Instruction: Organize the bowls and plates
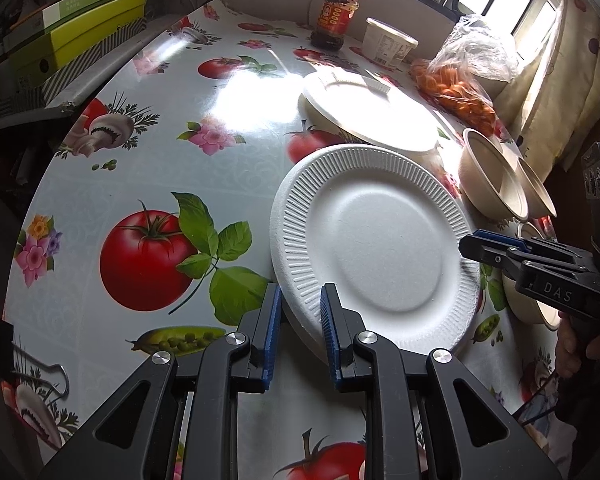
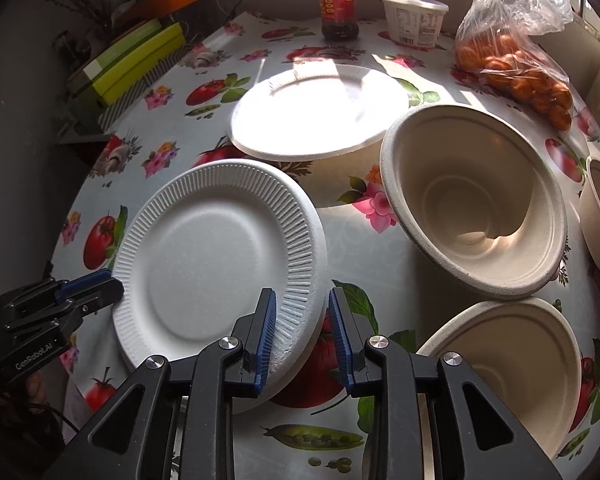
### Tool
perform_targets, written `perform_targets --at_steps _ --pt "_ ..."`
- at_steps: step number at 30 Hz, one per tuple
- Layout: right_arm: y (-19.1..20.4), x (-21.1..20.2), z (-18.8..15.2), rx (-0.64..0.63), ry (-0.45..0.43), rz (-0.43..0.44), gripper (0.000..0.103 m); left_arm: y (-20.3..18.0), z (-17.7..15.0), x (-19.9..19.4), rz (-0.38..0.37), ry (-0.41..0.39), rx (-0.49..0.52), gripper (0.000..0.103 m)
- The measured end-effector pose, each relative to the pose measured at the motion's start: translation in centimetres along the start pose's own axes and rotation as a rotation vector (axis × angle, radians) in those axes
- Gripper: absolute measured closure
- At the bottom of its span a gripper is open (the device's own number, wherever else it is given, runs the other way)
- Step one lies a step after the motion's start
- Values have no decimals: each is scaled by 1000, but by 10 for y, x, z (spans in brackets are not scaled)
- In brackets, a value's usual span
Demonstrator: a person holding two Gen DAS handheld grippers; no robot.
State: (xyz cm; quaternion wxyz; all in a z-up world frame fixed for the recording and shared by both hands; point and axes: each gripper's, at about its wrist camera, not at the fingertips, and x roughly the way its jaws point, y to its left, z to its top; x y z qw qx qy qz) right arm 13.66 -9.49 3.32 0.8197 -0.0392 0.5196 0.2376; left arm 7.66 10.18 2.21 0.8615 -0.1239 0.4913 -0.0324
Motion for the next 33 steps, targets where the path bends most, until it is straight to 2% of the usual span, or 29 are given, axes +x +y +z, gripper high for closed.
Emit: perform_targets --at_steps 3,8,13,33 --pt "-1 -3 1 5 -12 3 67 -1 0 -2 -5 -9 6 81" --pt "-2 -3 2 10 -12 -10 66 3 2 -4 -8 -21 -3 81" --pt "-1 -1 2 8 -4 -9 66 6 2 -3 -18 -19 -16 69" --pt "18 13 6 16 36 45 66 20 1 -1 7 -6 -54 69"
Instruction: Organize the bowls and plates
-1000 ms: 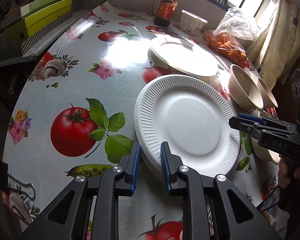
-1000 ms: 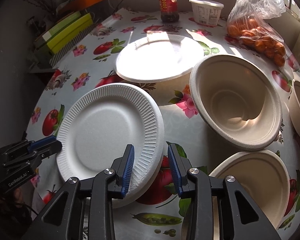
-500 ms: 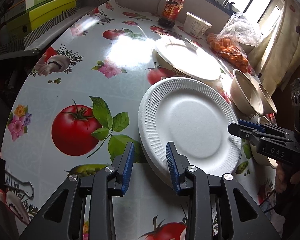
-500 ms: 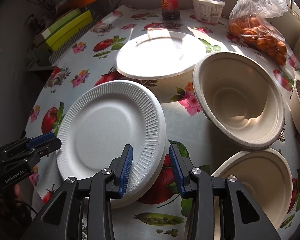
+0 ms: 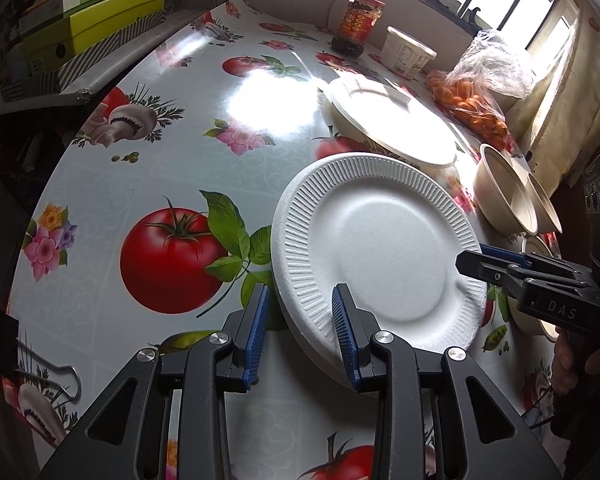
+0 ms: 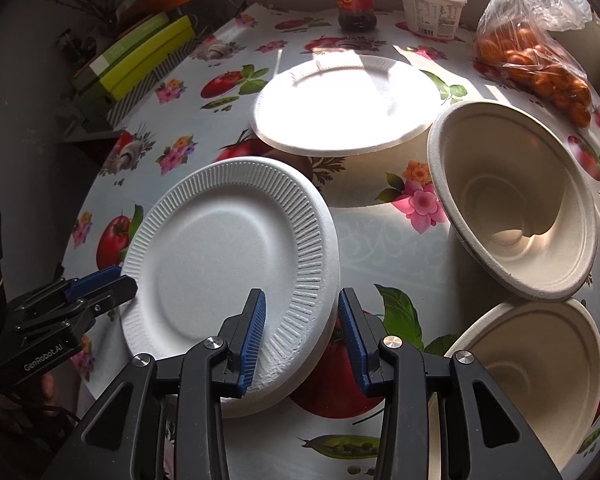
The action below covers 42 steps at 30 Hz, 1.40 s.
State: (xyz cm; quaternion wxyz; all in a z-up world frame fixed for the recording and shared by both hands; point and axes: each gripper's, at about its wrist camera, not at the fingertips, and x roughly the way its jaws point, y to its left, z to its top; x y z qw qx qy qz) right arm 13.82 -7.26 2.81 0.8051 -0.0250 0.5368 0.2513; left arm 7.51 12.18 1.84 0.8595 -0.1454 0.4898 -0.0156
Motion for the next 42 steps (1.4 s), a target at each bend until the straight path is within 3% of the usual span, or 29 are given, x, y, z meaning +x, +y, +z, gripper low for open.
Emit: perform_targets --at_steps 12,28,42 --pt "-5 -25 16 -16 -68 -19 66 -4 18 -16 50 -40 29 69" --pt "-29 -85 69 -55 -224 -32 63 -35 82 -38 65 -145 77 69" --pt "-78 -56 139 -47 -169 -94 58 -45 137 0 78 -110 82 69"
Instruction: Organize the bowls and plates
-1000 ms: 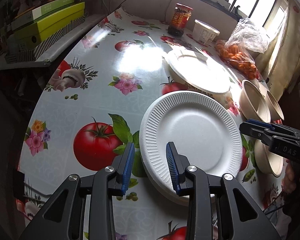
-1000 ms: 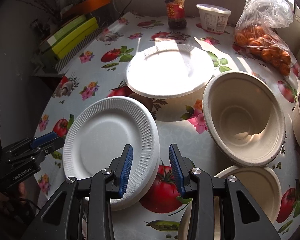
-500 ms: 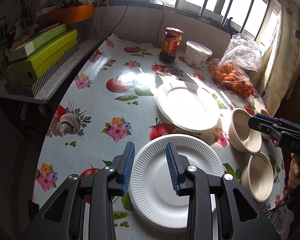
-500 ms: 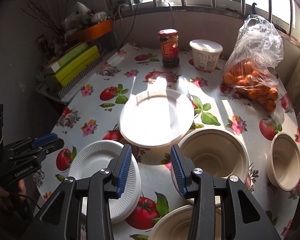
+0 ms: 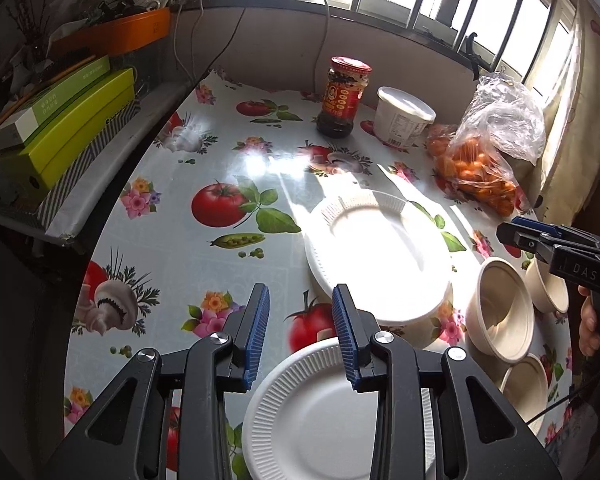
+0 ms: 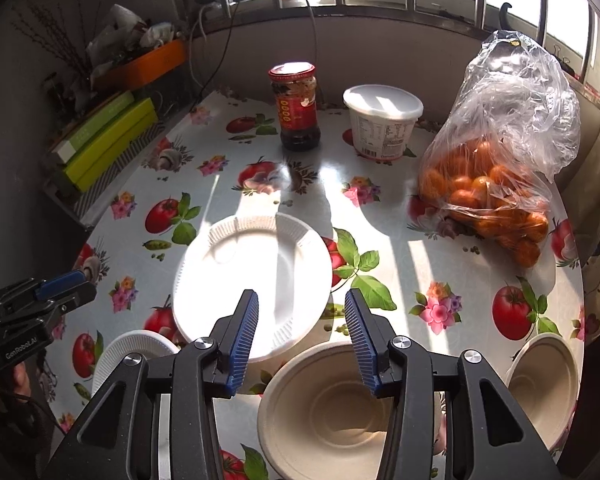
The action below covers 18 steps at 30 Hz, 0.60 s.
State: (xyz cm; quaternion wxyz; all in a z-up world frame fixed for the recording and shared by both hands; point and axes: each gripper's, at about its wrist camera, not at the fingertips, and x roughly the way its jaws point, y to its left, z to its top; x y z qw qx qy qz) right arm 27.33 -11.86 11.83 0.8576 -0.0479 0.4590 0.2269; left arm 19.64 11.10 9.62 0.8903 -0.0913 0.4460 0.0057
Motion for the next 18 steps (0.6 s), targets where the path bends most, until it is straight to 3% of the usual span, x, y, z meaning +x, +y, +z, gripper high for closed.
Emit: perform_targets --at_steps 18 --pt "-31 74 21 73 146 50 58 -6 18 56 -10 102 -5 69"
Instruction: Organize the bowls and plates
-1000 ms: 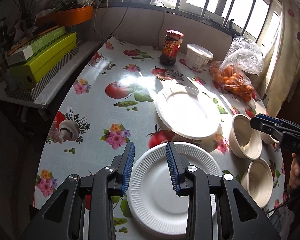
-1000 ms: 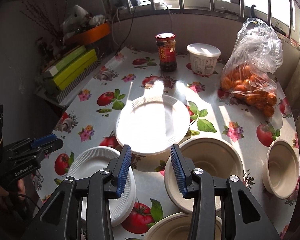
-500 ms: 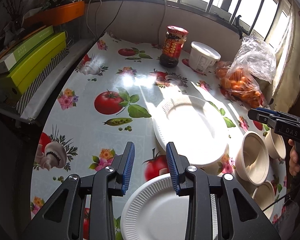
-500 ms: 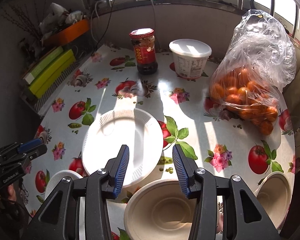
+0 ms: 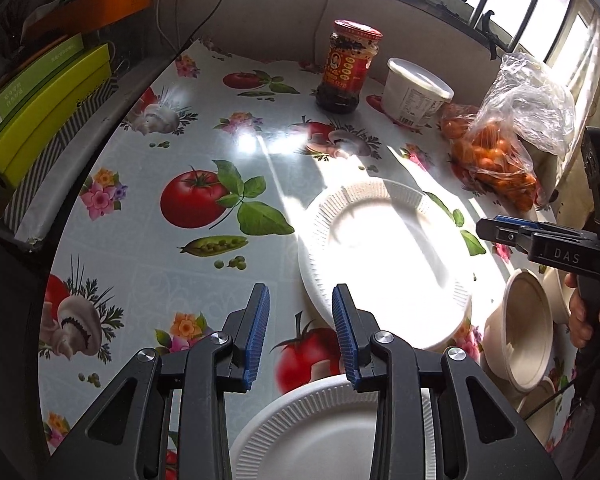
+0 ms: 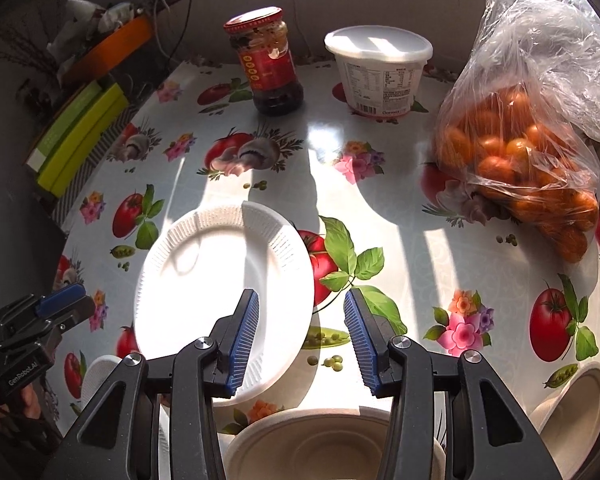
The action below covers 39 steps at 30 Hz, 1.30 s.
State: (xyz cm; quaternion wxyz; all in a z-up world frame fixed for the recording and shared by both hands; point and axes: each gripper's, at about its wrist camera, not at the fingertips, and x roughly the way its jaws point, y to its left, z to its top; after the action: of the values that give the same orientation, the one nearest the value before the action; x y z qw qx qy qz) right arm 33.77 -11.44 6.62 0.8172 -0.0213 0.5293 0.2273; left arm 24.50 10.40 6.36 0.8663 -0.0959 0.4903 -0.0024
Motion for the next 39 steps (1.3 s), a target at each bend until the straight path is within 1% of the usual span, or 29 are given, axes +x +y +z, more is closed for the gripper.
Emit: perform_targets --at_steps 7,12,20,22,26,29,30,33,35,38,39 --pt "-3 20 2 5 37 -9 58 6 4 19 -20 39 -39 69" --pt "-5 30 0 16 60 3 58 4 4 28 -26 54 -23 69" --pt "-5 36 -3 19 76 26 60 3 3 39 -47 86 -35 69" --pt "-4 36 -4 20 78 29 63 3 2 40 -52 92 -42 69" --pt "-4 38 -5 28 81 29 65 2 2 41 -53 93 -37 69" --pt "-4 39 -6 32 85 34 71 1 3 42 -57 89 -37 69" --pt "-5 39 -7 34 87 37 72 1 3 41 -57 88 -36 72" --pt "-7 39 -7 45 88 47 74 0 3 42 -60 89 -35 73" --pt "-7 39 -7 47 89 50 79 0 3 43 -60 90 -35 74" --pt "-6 38 -8 42 89 52 82 -1 3 44 -63 92 -39 83" --pt "-6 38 -8 42 88 53 83 -1 3 45 -64 92 -38 84"
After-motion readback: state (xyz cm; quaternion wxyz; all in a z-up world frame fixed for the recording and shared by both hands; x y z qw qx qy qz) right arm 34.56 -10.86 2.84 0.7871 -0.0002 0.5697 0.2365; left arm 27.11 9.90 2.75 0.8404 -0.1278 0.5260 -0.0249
